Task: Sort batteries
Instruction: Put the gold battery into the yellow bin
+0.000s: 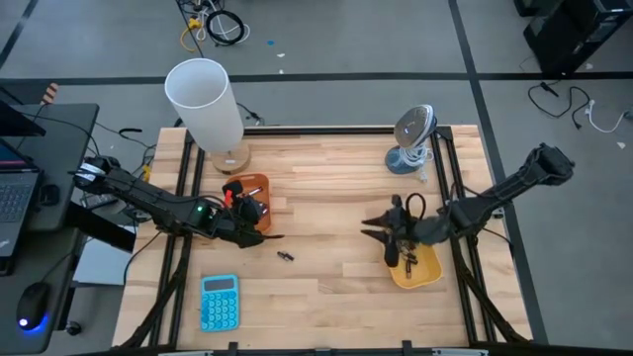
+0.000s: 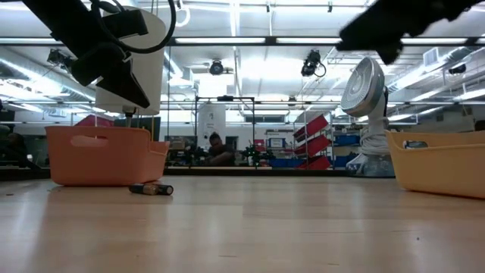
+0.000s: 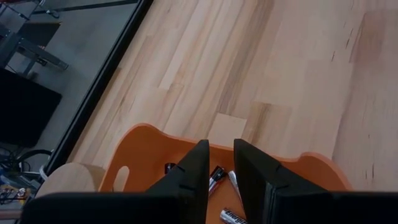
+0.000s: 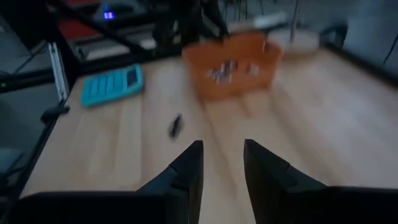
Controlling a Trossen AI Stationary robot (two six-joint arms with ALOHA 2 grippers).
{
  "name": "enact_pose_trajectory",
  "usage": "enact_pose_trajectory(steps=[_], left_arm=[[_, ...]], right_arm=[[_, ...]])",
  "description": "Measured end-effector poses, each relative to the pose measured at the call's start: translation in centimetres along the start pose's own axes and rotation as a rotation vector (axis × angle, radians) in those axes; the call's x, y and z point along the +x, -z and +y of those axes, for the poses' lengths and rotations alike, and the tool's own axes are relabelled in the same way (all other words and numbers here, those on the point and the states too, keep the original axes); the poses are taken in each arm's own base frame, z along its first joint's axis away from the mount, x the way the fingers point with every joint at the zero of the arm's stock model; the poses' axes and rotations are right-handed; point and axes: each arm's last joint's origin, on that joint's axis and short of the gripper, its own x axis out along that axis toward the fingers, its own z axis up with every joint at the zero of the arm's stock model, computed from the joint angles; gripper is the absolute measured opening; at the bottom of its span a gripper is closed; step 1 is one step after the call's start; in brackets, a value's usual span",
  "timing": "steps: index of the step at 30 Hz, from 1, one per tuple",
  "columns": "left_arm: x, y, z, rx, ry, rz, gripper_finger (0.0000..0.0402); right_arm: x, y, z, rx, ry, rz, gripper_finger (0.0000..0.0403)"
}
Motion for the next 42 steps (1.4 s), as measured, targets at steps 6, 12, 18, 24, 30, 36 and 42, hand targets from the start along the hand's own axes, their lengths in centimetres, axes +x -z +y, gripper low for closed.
enact_pose_trajectory(steps=[6,12,18,24,30,36,42], left_arm=[[0.0,0.0,0.0,-0.002,0.001,-0.001,0.0076],[0.0,0.0,0.0,-0.001,0.001,-0.001,0.0076],[0.0,0.0,0.0,0.002,0.0,0.001,0.0076],[0.0,0.0,0.0,0.002,0.006,0.004,0.0076],[0.0,0.1,-0.1,0.004,0.043,0.023,0.0076],[0.0,0.2,-0.2,0.006,0.078,0.041,0.0076],[0.0,0.3,-0.3,0.01,0.115,0.063,0.0076]], right_arm=[[2.0,-1.5,-0.2,-0.089,-0.014,-0.139,0.01],[4.8,-1.5,0.0,-0.126,-0.017,-0.189,0.01],[8.3,-2.7,1.0,-0.157,0.021,-0.133,0.01],[11.9,-4.3,2.3,-0.202,0.065,-0.027,0.01],[14.8,-4.6,3.7,-0.23,0.07,0.028,0.01],[17.2,-3.5,4.6,-0.171,0.049,0.153,0.01],[19.0,-2.0,5.4,-0.125,0.049,0.244,0.01]])
